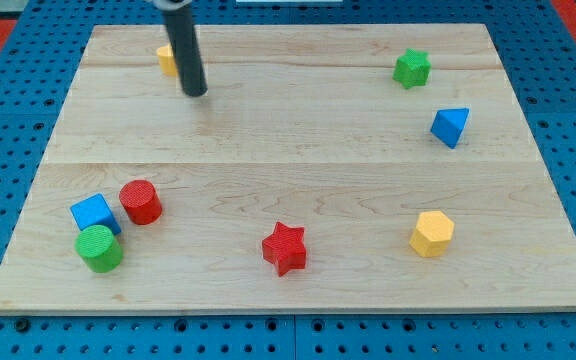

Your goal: Push the yellow heart into the blue cube

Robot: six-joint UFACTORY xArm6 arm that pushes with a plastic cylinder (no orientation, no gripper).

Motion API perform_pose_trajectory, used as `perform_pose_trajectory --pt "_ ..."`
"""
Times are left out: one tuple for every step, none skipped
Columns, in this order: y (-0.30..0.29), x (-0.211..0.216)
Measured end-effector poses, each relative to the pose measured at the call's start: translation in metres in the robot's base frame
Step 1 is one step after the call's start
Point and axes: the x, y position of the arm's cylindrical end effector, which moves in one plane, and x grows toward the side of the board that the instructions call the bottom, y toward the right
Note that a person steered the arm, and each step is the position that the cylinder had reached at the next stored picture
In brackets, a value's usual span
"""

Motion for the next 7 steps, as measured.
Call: perform_pose_trajectory --pt "-0.002 -0.074" --pt "-0.045 -0.075" --pt "-0.036 -0.016" --pt "-0.036 0.037" --pt "-0.038 0.091" --pt "-0.048 0.059" --pt "-0.098 0.051"
